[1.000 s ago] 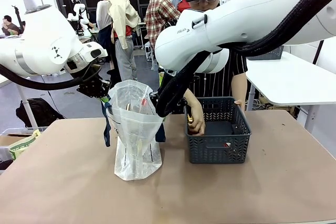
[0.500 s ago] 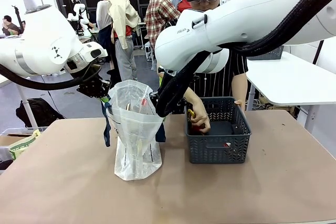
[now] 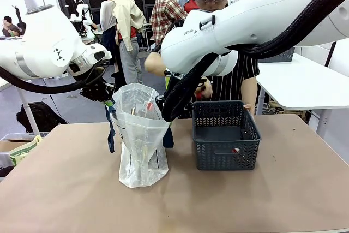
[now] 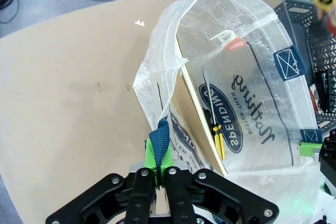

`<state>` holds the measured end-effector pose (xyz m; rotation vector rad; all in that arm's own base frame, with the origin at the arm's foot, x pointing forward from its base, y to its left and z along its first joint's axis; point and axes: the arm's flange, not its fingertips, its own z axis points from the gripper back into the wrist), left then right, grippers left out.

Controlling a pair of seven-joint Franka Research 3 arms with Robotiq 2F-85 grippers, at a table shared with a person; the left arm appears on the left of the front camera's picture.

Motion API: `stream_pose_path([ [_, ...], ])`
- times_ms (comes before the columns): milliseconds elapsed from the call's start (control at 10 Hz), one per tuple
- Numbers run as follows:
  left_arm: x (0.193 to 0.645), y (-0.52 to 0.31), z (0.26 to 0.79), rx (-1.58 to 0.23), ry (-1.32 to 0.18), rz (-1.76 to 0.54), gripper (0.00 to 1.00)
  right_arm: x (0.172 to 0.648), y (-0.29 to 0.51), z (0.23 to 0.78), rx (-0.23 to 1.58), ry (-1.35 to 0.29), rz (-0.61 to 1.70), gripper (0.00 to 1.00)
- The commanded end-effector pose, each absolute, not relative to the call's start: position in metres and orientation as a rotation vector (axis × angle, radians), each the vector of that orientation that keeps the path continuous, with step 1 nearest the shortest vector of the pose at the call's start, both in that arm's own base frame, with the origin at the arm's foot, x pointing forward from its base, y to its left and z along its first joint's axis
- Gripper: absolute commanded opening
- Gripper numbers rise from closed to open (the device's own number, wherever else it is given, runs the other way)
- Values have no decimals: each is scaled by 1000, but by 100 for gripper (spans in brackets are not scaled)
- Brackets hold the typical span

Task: Transfer purchased items from the store into the shopping bag.
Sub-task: Move the Reusable shopping bag to the right side of the table.

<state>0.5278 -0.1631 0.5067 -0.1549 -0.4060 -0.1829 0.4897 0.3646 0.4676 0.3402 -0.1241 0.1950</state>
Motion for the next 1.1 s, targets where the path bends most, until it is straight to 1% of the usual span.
stream_pose_path([
  [0,526,-162,508,-152,-406,-184,0,490,365,469,348,-125,191,0],
  [1000,526,-162,508,-152,-406,-184,0,490,365,469,348,-125,191,0],
])
